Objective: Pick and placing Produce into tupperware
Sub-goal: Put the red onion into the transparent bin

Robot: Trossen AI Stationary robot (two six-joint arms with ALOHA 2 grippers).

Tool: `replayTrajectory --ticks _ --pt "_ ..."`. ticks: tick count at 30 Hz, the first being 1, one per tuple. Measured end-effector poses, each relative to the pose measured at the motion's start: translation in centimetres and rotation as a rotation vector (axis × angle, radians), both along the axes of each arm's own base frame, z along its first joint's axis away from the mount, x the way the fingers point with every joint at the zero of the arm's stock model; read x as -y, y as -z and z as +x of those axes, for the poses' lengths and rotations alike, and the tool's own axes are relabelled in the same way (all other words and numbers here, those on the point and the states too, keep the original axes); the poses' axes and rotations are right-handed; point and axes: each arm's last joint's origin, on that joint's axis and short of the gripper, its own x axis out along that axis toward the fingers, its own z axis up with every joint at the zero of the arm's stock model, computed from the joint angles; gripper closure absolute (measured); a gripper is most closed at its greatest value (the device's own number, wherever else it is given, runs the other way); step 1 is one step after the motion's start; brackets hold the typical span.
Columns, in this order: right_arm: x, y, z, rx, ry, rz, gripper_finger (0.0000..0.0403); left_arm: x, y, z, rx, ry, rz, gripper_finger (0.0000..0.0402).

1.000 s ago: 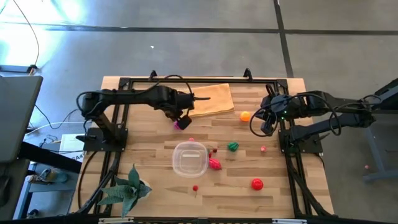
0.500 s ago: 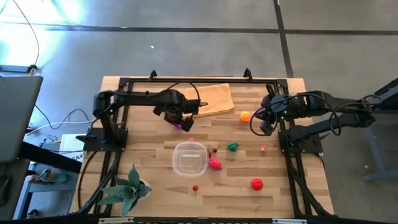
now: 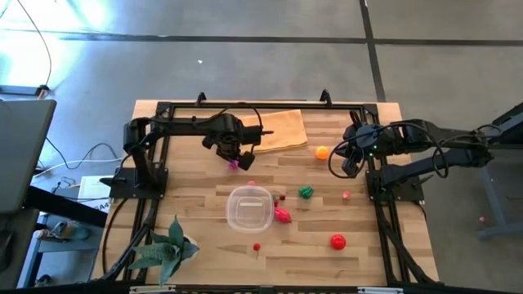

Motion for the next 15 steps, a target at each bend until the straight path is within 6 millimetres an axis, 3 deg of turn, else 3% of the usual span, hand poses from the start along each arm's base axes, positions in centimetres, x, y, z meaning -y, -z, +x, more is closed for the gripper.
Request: replayTrajectory --ticks 11,15 --pt "0.0 0.0 0.0 0.0 0.0 0.0 0.0384 -0.2 0.0 0.37 0.019 0.03 0.074 0.0401" --pt "0.0 0.0 0.0 0.0 0.0 0.0 0.0384 -0.04 0.01 0.55 0.059 -0.133 0.022 0.0401"
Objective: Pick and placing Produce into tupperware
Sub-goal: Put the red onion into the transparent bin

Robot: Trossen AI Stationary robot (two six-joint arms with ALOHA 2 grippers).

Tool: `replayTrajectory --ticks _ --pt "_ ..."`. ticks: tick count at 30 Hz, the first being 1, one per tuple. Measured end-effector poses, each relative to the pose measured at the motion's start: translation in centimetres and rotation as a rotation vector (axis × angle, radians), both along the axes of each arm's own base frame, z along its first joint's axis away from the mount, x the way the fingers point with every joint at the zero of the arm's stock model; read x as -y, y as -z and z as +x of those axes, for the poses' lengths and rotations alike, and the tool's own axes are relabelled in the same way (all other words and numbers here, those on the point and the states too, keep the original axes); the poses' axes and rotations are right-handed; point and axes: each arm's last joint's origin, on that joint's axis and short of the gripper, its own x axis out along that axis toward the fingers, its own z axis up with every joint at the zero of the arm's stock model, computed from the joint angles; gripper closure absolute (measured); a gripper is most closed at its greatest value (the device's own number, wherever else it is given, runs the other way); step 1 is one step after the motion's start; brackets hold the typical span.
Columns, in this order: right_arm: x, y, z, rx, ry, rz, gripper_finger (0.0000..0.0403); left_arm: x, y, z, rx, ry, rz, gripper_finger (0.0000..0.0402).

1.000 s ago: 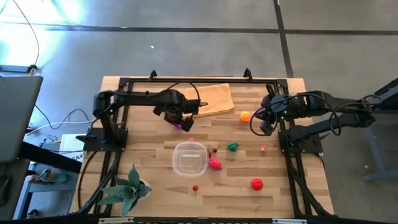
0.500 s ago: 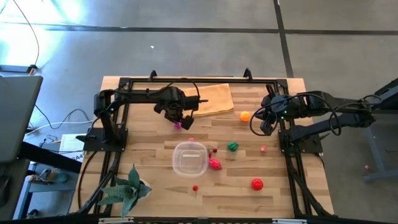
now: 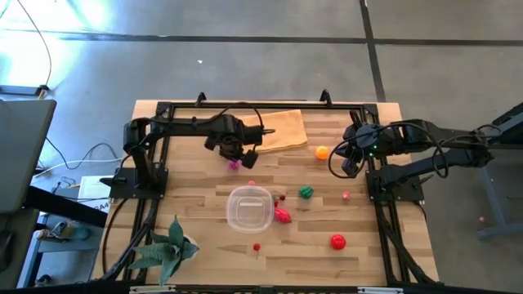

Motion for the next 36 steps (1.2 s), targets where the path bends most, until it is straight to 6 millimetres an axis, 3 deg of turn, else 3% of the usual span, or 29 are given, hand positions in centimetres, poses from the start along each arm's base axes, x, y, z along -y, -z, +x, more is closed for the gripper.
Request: replayTrajectory --ticks 7,18,22,29,36 --pt "0.0 0.0 0.0 0.0 0.0 0.0 0.0384 -0.1 0.0 0.6 0.075 -0.141 -0.024 0.0382" --pt "0.0 0.0 0.0 0.0 0.0 0.0 0.0384 -1.5 0.0 0.1 0.09 -0.232 -0.046 0.0216" --pt "0.0 0.0 0.0 0.0 0.0 0.0 0.0384 -1.7 1.2 0.5 0.041 -0.259 -0.062 0.0178" --pt "0.0 0.0 0.0 0.0 0.0 -0.001 0.0384 -2.3 3.7 1.1 -0.011 -0.283 -0.159 0.0148" --pt "0.0 0.0 0.0 0.001 0.001 0.0 0.0384 -3.3 4.5 0.9 -0.023 -0.303 -0.193 0.0134"
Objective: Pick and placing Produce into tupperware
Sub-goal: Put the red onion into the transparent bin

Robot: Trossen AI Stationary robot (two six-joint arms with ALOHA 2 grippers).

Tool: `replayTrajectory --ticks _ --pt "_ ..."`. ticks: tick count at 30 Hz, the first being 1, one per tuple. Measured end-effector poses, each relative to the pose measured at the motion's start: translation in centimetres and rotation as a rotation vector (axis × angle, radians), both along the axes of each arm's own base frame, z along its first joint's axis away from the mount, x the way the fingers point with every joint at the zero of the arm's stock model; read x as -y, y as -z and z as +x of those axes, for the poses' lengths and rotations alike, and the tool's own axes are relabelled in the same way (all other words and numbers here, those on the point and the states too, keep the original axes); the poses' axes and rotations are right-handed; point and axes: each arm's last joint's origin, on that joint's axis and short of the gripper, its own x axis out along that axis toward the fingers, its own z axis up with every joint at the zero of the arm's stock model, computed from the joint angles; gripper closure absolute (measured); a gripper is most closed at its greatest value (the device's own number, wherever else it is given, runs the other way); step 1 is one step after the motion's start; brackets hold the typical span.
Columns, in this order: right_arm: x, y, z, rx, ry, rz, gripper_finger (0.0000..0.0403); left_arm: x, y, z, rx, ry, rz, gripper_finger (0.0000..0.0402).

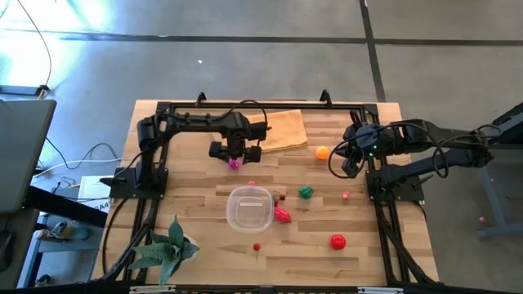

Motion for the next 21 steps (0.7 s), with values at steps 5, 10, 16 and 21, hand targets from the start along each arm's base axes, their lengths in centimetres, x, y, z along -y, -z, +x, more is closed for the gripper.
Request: replayTrajectory --ticks 5,10,16,21 --pt "0.0 0.0 0.0 -0.001 0.0 0.0 0.0384 -0.6 0.2 -0.2 0.009 0.001 -0.02 0.0127" --pt "0.0 0.0 0.0 0.0 0.0 0.0 0.0384 -0.8 0.4 -0.3 -0.01 0.001 -0.013 0.012" --pt "0.0 0.0 0.0 0.0 0.0 0.0 0.0384 -0.9 1.1 -0.2 -0.033 0.008 -0.024 0.0118" --pt "0.0 0.0 0.0 0.0 0.0 0.0 0.0384 -1.0 2.5 0.2 -0.05 0.029 -0.05 0.0118"
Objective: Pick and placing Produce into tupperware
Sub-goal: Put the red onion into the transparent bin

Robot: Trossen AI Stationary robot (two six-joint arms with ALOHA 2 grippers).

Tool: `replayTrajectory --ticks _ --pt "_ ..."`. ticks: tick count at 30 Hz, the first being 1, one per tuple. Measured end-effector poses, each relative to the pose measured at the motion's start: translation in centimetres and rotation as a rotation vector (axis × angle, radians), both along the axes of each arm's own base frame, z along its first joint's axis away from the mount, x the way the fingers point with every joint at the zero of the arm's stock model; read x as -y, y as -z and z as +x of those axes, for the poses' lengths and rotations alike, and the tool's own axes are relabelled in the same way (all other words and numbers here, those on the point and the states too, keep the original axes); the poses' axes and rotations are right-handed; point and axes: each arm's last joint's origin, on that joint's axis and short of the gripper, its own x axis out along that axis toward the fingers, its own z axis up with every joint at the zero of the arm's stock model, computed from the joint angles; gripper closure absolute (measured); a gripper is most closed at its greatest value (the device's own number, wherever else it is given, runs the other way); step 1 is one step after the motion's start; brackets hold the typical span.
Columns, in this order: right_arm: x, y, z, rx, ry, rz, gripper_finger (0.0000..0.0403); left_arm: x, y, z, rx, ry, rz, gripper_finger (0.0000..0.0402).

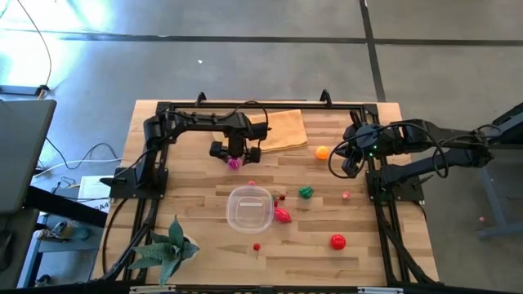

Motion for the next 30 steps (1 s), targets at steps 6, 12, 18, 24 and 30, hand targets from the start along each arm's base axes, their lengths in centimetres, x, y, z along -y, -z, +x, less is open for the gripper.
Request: replayTrajectory --ticks 6,12,18,24,30 --pt "0.0 0.0 0.0 0.0 0.0 0.0 0.0384 -0.1 0.8 0.3 0.004 0.02 -0.009 0.0118" --pt "0.0 0.0 0.0 0.0 0.0 0.0 0.0384 -0.2 0.9 0.3 0.004 0.035 -0.002 0.012" --pt "0.0 0.0 0.0 0.0 0.0 0.0 0.0384 -0.1 1.1 0.3 0.012 0.047 0.002 0.0121" --pt "0.0 0.0 0.0 0.0 0.0 0.0 0.0384 -0.1 2.0 0.2 0.039 0.046 0.005 0.0122" --pt "0.0 0.0 0.0 0.0 0.0 0.0 0.0384 -0.2 2.3 0.6 0.083 0.052 0.027 0.0122"
